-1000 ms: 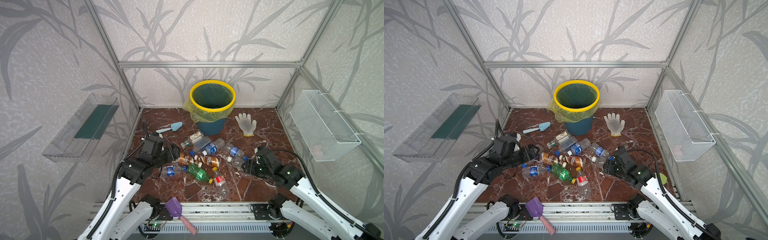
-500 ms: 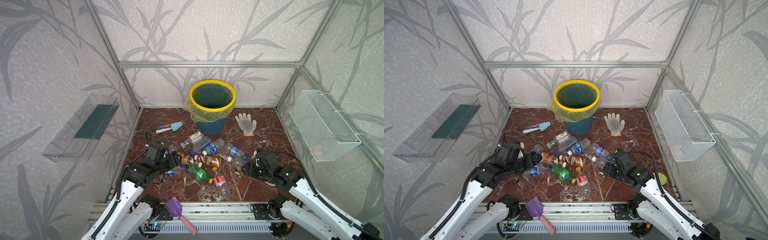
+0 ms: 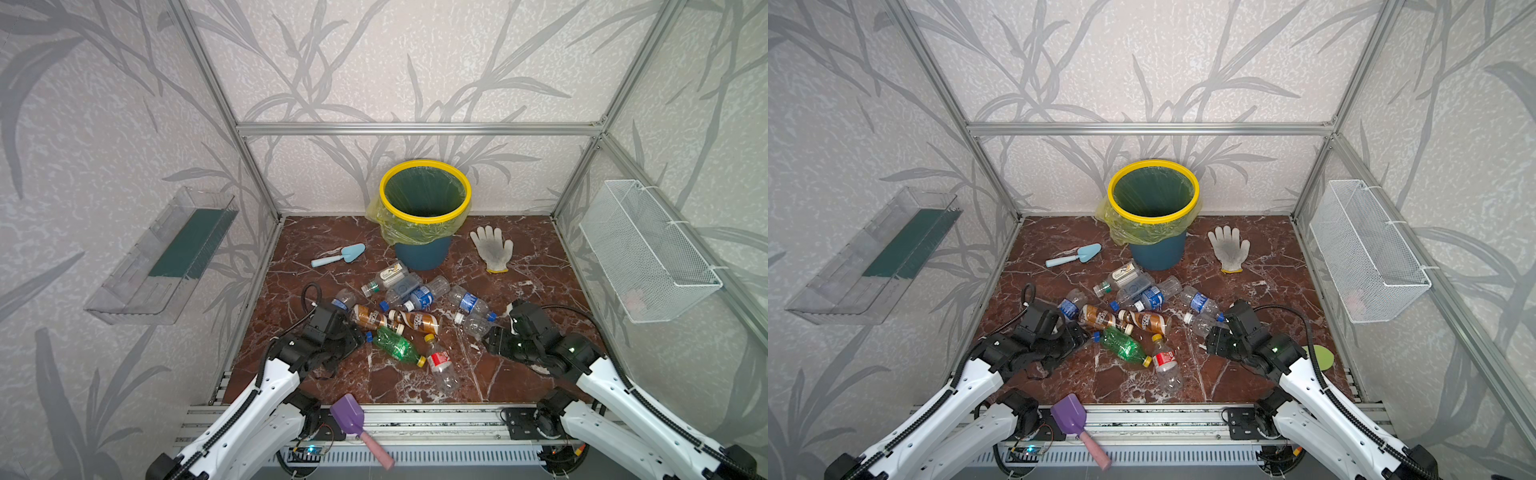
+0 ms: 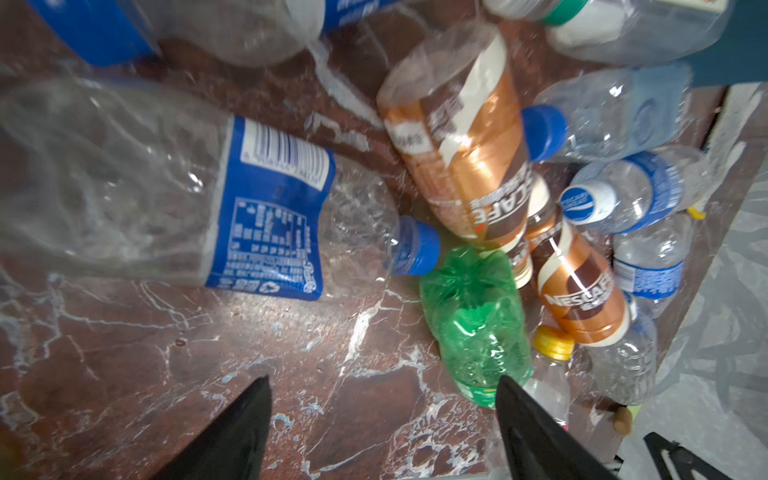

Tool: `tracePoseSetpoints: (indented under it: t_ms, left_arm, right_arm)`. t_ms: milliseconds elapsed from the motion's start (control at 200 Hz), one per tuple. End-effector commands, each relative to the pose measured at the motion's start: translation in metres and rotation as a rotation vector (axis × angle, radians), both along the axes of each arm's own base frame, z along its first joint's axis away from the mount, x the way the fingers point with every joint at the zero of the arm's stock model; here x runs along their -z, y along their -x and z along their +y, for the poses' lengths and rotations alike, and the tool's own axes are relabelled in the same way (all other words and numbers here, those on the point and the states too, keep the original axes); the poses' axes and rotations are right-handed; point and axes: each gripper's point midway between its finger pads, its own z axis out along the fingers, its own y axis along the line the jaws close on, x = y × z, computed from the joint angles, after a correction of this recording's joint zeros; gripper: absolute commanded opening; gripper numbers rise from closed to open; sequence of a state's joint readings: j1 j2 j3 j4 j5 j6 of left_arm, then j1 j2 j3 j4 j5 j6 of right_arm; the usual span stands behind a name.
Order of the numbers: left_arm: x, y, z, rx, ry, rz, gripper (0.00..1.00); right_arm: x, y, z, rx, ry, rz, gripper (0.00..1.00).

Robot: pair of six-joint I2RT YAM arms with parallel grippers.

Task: Throw the plastic bottles in the bin
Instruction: 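Lower the left gripper onto the crushed green bottle in the pile, then close the left gripper on the green bottle and lift it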

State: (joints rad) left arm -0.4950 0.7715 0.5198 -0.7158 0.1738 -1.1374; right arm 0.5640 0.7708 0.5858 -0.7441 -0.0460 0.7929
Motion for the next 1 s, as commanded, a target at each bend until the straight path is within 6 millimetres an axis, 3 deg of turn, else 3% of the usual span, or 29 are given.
tracePoseSetpoints:
  t_ms: [0,260,430,605,870,995]
  left_arm:
    - [-0.007,-0.012,-0.012,-0.139,0.087,-0.063,0.85]
    - [-0.003,-0.02,-0.036,-0.28,0.194,-0.114,0.85]
    - [-0.004,-0.025,-0.059,-0.269,0.214,-0.113,0.86]
    - [0.004,-0.024,-0.078,-0.24,0.166,-0.047,0.86]
    - [0.012,-0.032,-0.092,-0.187,0.079,-0.029,0.81]
    - [0.024,-0.029,-0.095,-0.161,0.037,0.022,0.81]
  right_arm:
    - [0.002,0.001,0.0,0.001,-0.004,-0.001,0.77]
    - [0.002,0.0,0.002,-0.004,-0.007,0.0,0.77]
    - [-0.001,-0.001,0.002,-0.005,-0.008,-0.004,0.77]
    - [-0.002,-0.001,0.002,-0.005,-0.005,-0.008,0.77]
    - [-0.004,0.001,-0.002,-0.004,0.004,-0.017,0.77]
    - [-0.003,0.002,-0.004,-0.001,0.007,-0.018,0.77]
